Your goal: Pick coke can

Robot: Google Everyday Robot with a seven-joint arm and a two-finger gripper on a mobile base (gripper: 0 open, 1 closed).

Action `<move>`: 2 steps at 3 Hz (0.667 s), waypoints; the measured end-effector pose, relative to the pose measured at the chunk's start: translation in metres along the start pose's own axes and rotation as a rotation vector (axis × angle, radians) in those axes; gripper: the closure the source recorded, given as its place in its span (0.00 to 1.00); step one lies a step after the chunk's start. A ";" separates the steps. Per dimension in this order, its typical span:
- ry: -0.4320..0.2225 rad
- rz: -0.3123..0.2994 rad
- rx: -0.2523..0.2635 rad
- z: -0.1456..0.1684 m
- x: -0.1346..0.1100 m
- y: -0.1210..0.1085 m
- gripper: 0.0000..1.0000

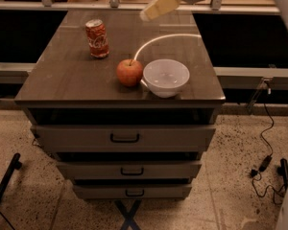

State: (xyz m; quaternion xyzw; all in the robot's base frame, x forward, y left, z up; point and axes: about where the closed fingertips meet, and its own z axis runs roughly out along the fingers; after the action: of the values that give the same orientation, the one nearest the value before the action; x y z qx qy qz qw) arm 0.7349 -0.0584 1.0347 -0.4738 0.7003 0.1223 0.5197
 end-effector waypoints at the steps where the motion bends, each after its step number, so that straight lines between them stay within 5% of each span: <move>1: -0.126 0.137 0.028 0.064 0.004 0.009 0.00; 2: -0.155 0.188 0.059 0.102 0.011 0.018 0.00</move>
Offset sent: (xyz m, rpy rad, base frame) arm 0.0690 0.0965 -0.0871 0.3057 0.0095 -0.1389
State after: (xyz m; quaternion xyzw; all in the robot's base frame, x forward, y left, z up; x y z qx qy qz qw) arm 0.7830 0.0126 0.9760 -0.3798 0.7026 0.1862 0.5722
